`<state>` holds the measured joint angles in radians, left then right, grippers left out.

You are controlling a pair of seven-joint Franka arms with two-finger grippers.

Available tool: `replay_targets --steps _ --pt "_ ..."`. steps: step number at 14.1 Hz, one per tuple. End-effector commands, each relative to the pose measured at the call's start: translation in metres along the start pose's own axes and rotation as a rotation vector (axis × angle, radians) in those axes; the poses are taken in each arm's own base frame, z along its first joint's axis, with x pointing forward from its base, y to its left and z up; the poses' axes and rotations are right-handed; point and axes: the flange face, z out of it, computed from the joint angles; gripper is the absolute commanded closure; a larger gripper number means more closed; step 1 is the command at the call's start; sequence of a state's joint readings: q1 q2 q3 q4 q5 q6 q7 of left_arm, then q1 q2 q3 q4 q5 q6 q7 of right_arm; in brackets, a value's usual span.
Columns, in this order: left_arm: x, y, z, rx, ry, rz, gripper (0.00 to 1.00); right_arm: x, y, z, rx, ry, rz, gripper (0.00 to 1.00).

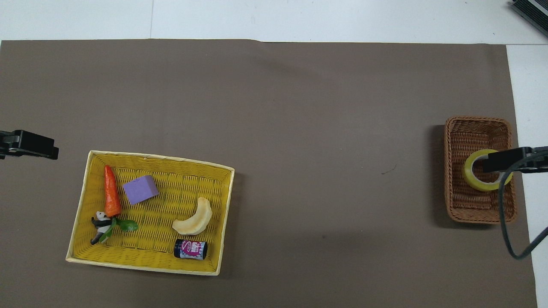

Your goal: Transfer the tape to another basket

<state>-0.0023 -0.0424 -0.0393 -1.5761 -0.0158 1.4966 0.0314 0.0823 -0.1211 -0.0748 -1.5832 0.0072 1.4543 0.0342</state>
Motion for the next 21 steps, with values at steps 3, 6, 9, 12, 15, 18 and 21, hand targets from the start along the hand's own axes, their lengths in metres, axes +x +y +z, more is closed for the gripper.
replay_targets --steps 3,6,9,12,15,18,21 --pt "-0.0040 -0.0028 -0.0034 0.008 0.011 0.006 0.00 -0.0087 0.0312 0.0104 -0.013 -0.025 0.039 0.00" --pt "-0.0040 -0.0028 -0.0034 0.008 0.011 0.006 0.00 -0.0076 0.0292 0.0094 -0.002 -0.019 0.041 0.00" --pt "-0.0040 -0.0028 -0.0034 0.008 0.011 0.006 0.00 -0.0078 0.0289 0.0091 -0.013 -0.016 0.033 0.00" --pt "-0.0042 -0.0028 -0.0033 0.008 0.009 0.006 0.00 -0.0070 0.0271 0.0100 -0.018 -0.013 0.027 0.00" --pt "-0.0040 -0.0028 -0.0034 0.008 0.011 0.006 0.00 -0.0101 0.0245 0.0125 -0.020 -0.024 0.017 0.00" --pt "-0.0040 -0.0028 -0.0034 0.008 0.011 0.006 0.00 -0.0118 0.0287 0.0161 -0.055 -0.030 0.020 0.00" --pt "-0.0040 -0.0028 -0.0034 0.008 0.011 0.006 0.00 -0.0131 0.0263 0.0165 -0.042 -0.041 0.022 0.00"
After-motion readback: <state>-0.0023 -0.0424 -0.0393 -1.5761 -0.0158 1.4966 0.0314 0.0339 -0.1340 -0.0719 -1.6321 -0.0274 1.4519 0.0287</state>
